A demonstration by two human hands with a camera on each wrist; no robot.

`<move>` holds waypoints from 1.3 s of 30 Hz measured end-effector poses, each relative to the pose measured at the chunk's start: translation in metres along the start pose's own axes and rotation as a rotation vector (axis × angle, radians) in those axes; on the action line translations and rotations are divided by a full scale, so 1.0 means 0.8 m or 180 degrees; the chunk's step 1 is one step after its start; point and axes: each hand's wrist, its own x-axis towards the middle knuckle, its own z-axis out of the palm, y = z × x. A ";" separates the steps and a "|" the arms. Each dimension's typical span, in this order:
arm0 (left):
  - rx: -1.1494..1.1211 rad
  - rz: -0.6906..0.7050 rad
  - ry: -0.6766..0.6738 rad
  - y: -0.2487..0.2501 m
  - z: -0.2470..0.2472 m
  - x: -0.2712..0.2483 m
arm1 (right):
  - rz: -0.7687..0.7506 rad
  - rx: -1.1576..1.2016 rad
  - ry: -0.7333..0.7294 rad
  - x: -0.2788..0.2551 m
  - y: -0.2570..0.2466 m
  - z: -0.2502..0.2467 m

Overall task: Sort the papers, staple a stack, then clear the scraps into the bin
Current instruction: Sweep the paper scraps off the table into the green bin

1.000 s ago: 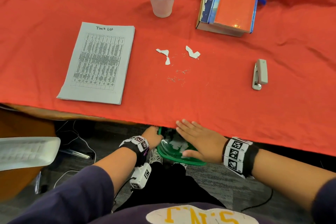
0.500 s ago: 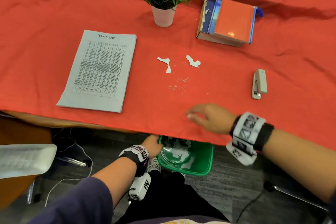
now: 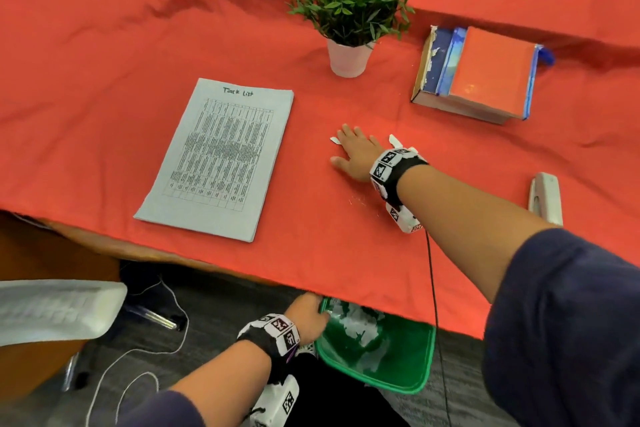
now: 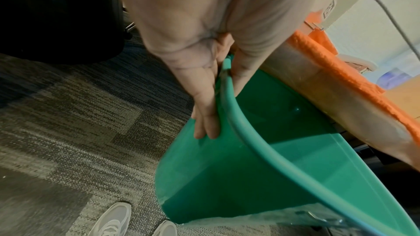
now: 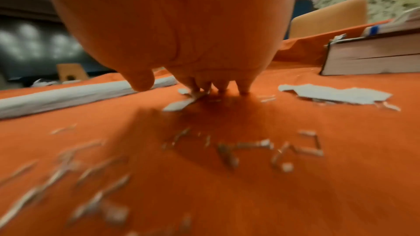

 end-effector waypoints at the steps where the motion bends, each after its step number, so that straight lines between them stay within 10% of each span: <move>1: 0.0007 -0.0002 0.0022 0.000 0.000 -0.001 | -0.0067 -0.0031 -0.0030 -0.006 -0.001 0.008; 13: 0.0269 -0.0018 0.0193 0.005 0.001 0.001 | -0.1052 -0.0180 -0.1267 -0.281 0.018 0.083; 19: 0.0331 0.0087 0.0206 0.011 -0.001 -0.005 | -0.0415 0.0305 -0.0024 -0.184 0.063 -0.013; 27: 0.0234 0.0020 0.0169 0.009 0.001 -0.004 | 0.0344 0.0297 0.0138 -0.057 0.109 0.000; 39: 0.0282 -0.0070 0.0010 0.025 -0.003 -0.017 | -0.0864 0.0384 -0.0482 -0.255 0.037 0.097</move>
